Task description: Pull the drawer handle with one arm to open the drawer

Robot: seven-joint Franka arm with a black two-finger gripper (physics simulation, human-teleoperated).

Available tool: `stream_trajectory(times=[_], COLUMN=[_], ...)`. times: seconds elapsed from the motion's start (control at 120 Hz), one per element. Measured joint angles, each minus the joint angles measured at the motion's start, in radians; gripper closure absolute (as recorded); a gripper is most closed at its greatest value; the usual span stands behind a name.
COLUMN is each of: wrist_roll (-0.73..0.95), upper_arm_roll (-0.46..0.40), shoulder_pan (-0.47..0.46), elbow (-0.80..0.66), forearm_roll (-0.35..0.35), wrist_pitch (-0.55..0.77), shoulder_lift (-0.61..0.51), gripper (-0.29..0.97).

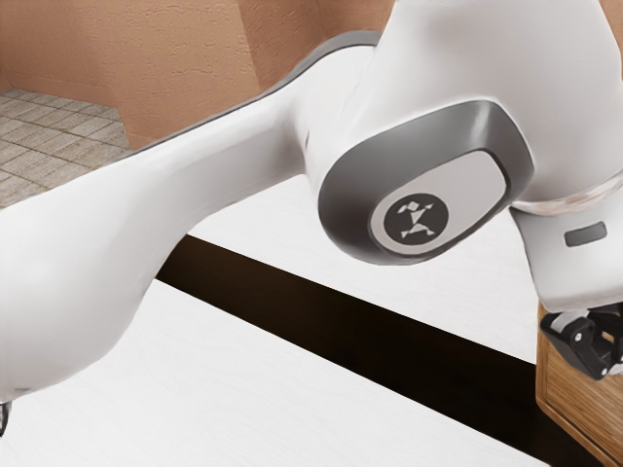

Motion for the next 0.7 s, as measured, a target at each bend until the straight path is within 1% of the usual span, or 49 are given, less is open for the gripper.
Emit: stream_trajectory(times=[0.258, 0.542, 0.7], wrist_roll=[0.007, 0.010, 0.011], upper_arm_roll=[0.000, -0.001, -0.001], shoulder_pan=[-0.009, -0.010, -0.019], elbow=[-0.001, -0.006, -0.005], forearm_roll=[0.013, 0.017, 0.019], wrist_pitch=[0.048, 0.063, 0.063], shoulder_lift=[0.022, 0.029, 0.029], gripper=[0.21, 0.36, 0.40])
